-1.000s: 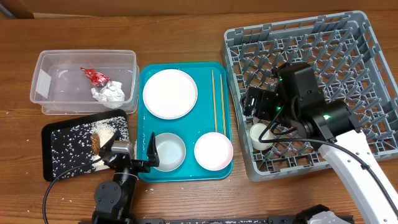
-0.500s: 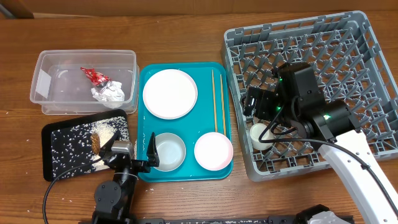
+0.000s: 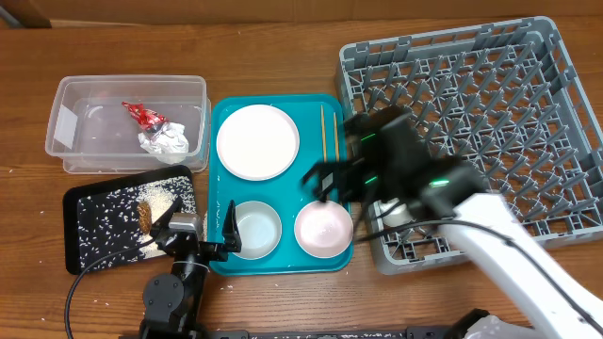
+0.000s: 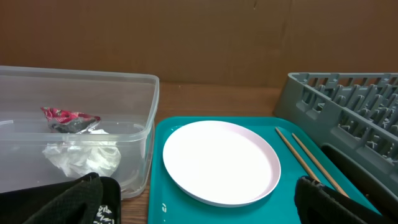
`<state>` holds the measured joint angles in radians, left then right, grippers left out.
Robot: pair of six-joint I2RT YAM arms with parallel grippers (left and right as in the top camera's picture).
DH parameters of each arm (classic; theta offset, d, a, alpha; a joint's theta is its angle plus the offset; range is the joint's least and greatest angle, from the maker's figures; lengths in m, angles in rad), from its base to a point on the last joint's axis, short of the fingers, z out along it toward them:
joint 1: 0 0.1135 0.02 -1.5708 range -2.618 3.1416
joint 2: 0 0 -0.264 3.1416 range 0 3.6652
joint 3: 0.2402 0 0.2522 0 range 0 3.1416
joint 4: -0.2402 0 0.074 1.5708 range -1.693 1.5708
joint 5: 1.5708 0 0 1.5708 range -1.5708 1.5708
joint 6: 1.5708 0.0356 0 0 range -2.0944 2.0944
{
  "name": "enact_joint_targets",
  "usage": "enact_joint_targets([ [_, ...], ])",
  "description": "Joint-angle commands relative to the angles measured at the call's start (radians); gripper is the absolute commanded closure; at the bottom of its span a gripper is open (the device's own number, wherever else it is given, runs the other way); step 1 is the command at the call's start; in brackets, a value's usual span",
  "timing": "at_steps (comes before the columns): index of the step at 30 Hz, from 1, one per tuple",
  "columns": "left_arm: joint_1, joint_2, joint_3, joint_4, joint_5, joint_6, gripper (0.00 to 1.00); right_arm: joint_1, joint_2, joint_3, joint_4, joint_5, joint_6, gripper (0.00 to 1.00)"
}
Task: Sort waste into correct bins and load items into the dishwasher
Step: 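Reach the right gripper to the emptied grey bowl and grasp it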
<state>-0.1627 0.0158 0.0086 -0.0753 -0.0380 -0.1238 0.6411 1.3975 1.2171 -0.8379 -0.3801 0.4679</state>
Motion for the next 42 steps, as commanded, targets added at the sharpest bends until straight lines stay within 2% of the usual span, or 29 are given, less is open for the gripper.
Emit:
enact_joint_targets([
  [1,0.006,-0.01,-0.004,0.002,0.006,-0.007,0.0,0.175,0.099,0.014,0.01,0.071,-0.113,0.06],
  [5,0.006,-0.01,-0.004,0.002,0.006,-0.007,0.0,0.242,0.19,0.014,0.094,0.167,-0.097,0.11],
  [13,0.006,-0.01,-0.004,0.002,0.006,-0.007,0.0,0.238,0.383,0.014,0.313,0.153,-0.09,0.2],
  [17,0.006,-0.01,-0.004,0.002,0.006,-0.007,0.0,0.223,0.461,0.014,0.359,0.157,-0.071,0.24],
  [24,0.006,-0.01,-0.004,0.002,0.006,-0.007,0.0,0.206,0.499,0.014,0.376,0.155,-0.022,0.54],
  [32,0.006,-0.01,-0.004,0.002,0.006,-0.007,0.0,0.215,0.53,0.014,0.364,0.154,0.009,0.57],
  [34,0.006,-0.01,-0.004,0.002,0.006,-0.007,0.0,0.215,0.534,0.014,0.363,0.154,0.021,0.64],
  [38,0.006,-0.01,-0.004,0.002,0.006,-0.007,0.0,0.21,0.533,0.027,0.361,0.154,0.023,0.88],
  [42,0.006,-0.01,-0.004,0.002,0.006,-0.007,0.0,0.21,0.516,0.069,0.342,0.155,-0.011,0.96],
])
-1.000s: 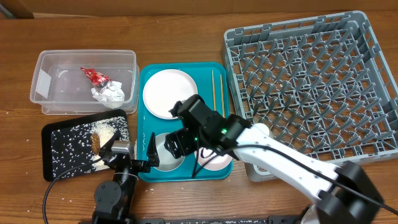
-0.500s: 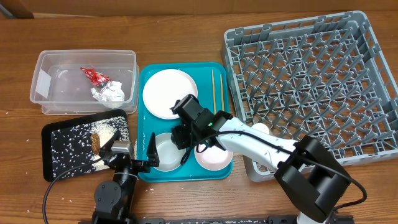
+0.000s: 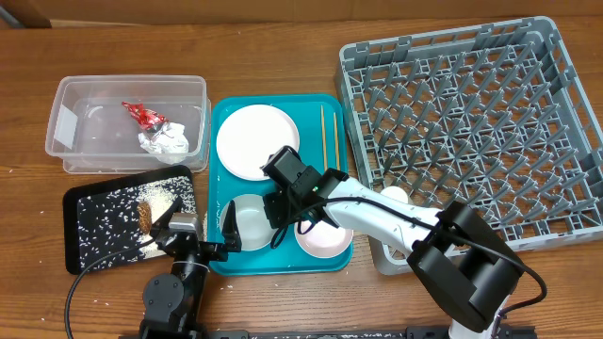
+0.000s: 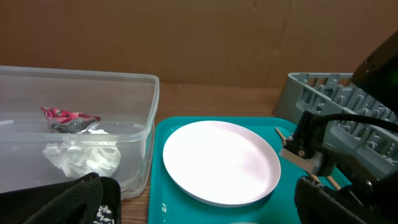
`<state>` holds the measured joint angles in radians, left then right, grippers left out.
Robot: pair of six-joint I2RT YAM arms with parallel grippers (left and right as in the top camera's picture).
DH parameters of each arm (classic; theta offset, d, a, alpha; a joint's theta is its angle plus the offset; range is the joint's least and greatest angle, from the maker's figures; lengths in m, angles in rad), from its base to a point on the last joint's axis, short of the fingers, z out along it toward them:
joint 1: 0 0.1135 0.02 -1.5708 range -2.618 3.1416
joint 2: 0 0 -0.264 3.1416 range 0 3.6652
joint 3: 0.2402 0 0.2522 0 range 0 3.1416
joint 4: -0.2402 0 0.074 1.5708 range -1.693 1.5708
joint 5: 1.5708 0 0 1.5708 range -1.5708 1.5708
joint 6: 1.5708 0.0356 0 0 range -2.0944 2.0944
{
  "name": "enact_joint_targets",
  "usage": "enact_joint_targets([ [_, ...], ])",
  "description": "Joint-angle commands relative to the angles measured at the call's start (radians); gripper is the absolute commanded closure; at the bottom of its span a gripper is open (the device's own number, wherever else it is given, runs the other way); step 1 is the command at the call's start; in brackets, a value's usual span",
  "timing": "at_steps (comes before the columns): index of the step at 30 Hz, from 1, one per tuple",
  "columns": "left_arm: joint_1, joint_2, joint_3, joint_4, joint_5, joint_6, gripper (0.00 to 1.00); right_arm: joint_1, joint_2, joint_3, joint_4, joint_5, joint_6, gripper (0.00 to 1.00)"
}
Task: Sort waste into correct bins and load items into the dishwasher
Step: 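Reach the right gripper to the emptied grey bowl and grasp it, then carry the grey bowl into the rack and release it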
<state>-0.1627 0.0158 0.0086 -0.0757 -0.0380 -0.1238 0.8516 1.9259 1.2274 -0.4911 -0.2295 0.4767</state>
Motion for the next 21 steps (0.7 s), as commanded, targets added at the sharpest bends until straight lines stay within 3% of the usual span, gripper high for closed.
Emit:
enact_joint_targets([
  [1,0.006,-0.01,-0.004,0.002,0.006,-0.007,0.0,-0.001,-0.02,0.072,-0.016,0.005,-0.034,0.96],
  [8,0.006,-0.01,-0.004,0.002,0.006,-0.007,0.0,-0.032,-0.127,0.246,-0.244,0.303,-0.043,0.96],
  [15,0.006,-0.01,-0.004,0.002,0.006,-0.007,0.0,-0.117,-0.308,0.362,-0.486,0.875,-0.025,0.96],
  [21,0.006,-0.01,-0.004,0.002,0.006,-0.007,0.0,-0.223,-0.352,0.359,-0.678,1.299,0.127,0.96],
])
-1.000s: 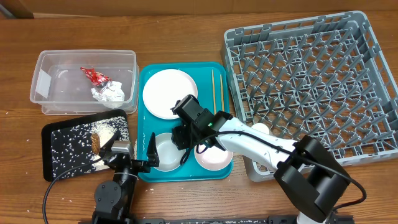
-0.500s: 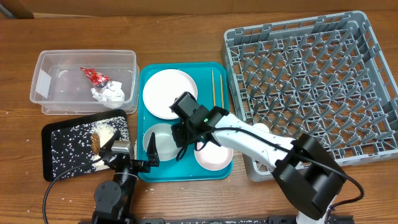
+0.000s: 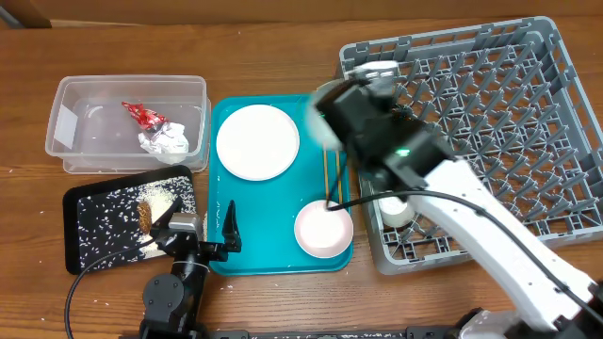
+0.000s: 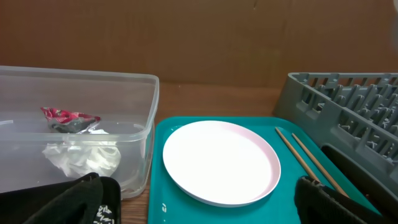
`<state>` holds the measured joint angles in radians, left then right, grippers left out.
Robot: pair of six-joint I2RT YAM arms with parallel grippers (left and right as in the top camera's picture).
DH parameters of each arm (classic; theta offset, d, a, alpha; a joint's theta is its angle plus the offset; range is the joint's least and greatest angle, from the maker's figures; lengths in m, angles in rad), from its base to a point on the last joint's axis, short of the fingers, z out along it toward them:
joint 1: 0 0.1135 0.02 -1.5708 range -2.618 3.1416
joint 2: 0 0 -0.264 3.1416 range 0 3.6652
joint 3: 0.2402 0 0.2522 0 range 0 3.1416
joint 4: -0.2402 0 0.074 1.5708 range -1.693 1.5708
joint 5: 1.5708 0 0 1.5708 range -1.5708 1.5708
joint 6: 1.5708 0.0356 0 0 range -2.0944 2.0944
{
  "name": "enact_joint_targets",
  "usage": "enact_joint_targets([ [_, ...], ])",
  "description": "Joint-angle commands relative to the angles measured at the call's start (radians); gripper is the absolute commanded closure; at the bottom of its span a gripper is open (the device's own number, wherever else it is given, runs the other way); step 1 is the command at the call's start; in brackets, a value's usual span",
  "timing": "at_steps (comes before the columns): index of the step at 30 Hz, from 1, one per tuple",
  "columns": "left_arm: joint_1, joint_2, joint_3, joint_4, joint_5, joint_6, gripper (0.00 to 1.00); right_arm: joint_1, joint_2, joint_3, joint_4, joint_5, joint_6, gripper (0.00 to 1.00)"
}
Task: Sort waste into correct bins and load items into the dishwasher
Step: 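Carry the grey bowl into the rack and release it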
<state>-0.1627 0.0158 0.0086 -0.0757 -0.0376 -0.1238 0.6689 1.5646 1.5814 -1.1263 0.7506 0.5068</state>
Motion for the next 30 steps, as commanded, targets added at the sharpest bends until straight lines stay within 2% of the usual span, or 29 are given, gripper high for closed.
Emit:
enact_joint_targets([
  [1,0.006,-0.01,-0.004,0.002,0.005,-0.007,0.0,-0.064,0.013,-0.002,-0.071,0.344,0.118,0.96],
  [6,0.006,-0.01,-0.004,0.002,0.005,-0.007,0.0,-0.193,0.037,-0.065,-0.118,0.38,0.157,0.96],
  [14,0.006,-0.01,-0.004,0.002,0.005,-0.007,0.0,-0.352,0.161,-0.109,-0.021,0.515,0.118,0.96],
  [22,0.006,-0.01,-0.004,0.002,0.005,-0.007,0.0,-0.397,0.288,-0.109,0.076,0.491,-0.085,0.96],
  [30,0.006,-0.01,-0.004,0.002,0.005,-0.007,0.0,-0.374,0.332,-0.109,0.051,0.448,-0.122,0.96],
])
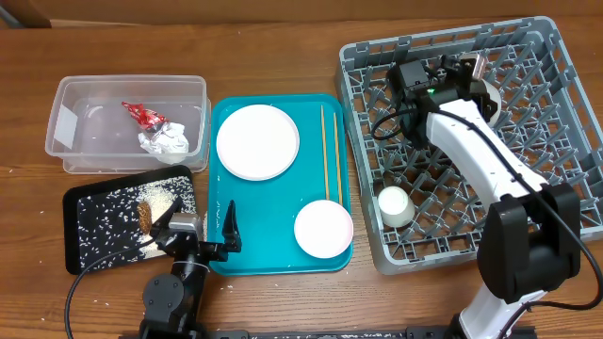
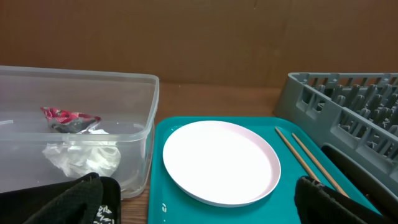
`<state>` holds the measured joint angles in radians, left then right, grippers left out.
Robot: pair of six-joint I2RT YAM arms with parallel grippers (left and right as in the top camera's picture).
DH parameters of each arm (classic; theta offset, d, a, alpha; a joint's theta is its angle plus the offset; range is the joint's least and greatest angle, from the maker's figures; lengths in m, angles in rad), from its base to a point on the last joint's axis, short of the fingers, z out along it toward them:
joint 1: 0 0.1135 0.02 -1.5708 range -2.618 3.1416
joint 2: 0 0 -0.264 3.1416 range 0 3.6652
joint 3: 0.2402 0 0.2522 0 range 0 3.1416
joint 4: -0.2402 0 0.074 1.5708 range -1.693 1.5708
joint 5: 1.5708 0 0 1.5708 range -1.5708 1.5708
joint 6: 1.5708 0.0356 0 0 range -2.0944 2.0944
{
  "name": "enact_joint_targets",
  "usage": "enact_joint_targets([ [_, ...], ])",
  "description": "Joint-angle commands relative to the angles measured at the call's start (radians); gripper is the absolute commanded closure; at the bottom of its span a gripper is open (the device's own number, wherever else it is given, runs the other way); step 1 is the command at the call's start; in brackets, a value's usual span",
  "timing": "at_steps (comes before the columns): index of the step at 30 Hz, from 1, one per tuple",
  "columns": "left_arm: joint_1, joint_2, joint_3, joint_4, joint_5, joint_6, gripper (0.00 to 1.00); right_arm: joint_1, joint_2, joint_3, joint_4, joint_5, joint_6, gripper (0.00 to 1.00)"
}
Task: Sort waste into correct bins and load items into the dishwasher
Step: 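Carry the grey bowl into the rack and release it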
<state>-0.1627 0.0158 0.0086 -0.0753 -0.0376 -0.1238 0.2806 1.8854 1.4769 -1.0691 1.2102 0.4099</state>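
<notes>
My right gripper (image 1: 468, 77) is over the far middle of the grey dish rack (image 1: 556, 179), seemingly shut on a white bowl (image 1: 484, 87) held on edge among the tines. On the teal tray (image 1: 283, 261) lie a white plate (image 1: 257, 141), a pair of chopsticks (image 1: 328, 151) and a pinkish bowl (image 1: 323, 229). A white cup (image 1: 394, 205) sits in the rack's near left part. At the tray's near left corner my left gripper (image 1: 201, 240) rests open and holds nothing. The left wrist view shows the plate (image 2: 221, 162) and chopsticks (image 2: 308, 158) ahead of it.
A clear plastic bin (image 1: 71, 155) at the left holds a red wrapper (image 1: 143, 115) and crumpled paper (image 1: 167, 141). In front of it lies a black tray (image 1: 94, 247) with rice and food scraps. The rack's near wall (image 2: 348, 112) rises at the tray's right.
My right arm was over the tray's right side and the rack's left edge; now it reaches to the rack's far middle. The left arm has not moved.
Two bowls sat at the tray's near edge with my right arm above the right one. Then my right gripper was down at the left bowl. A moment later that bowl was gone from the tray, and now the gripper is deep over the rack.
</notes>
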Motion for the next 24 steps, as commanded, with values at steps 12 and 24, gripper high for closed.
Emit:
enact_joint_targets([
  [12,0.006,-0.01,-0.004,0.002,0.005,-0.007,0.0,0.127,0.026,-0.005,-0.042,0.047,-0.026,0.96],
  [24,0.006,-0.01,-0.004,0.002,0.005,-0.007,0.0,0.073,0.03,-0.005,-0.03,0.124,-0.025,0.96],
])
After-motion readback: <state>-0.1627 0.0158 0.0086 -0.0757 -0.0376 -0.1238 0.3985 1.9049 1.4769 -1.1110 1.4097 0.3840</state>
